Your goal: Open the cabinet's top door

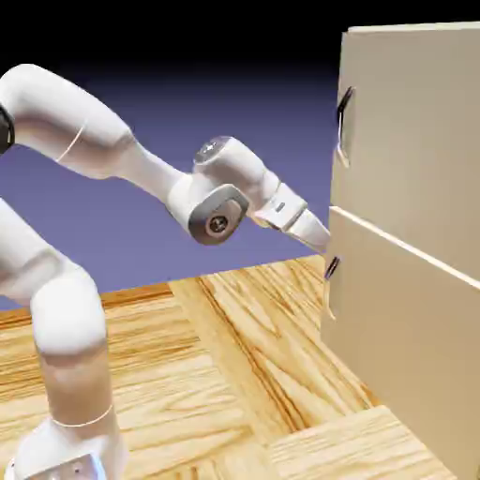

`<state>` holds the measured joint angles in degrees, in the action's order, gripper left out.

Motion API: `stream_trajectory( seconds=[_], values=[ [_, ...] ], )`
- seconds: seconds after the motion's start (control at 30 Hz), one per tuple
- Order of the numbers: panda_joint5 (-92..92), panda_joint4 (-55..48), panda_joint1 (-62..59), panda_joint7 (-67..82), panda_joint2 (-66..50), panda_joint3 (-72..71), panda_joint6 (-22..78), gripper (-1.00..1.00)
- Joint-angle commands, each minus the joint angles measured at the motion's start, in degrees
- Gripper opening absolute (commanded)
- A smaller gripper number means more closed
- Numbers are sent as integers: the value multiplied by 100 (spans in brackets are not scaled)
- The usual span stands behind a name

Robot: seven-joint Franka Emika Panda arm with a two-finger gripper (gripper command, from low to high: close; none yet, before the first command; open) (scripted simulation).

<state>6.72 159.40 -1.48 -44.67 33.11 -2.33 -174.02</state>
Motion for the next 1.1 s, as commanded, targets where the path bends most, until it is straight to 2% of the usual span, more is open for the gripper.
stream_trajectory(
  seconds=[0.0, 1.07],
  values=[
    [250, -59, -80, -82, 17, -87, 0, 0],
    [8225, -1959, -2650, -2706, 554, -2856, -11, 0]
  ],
)
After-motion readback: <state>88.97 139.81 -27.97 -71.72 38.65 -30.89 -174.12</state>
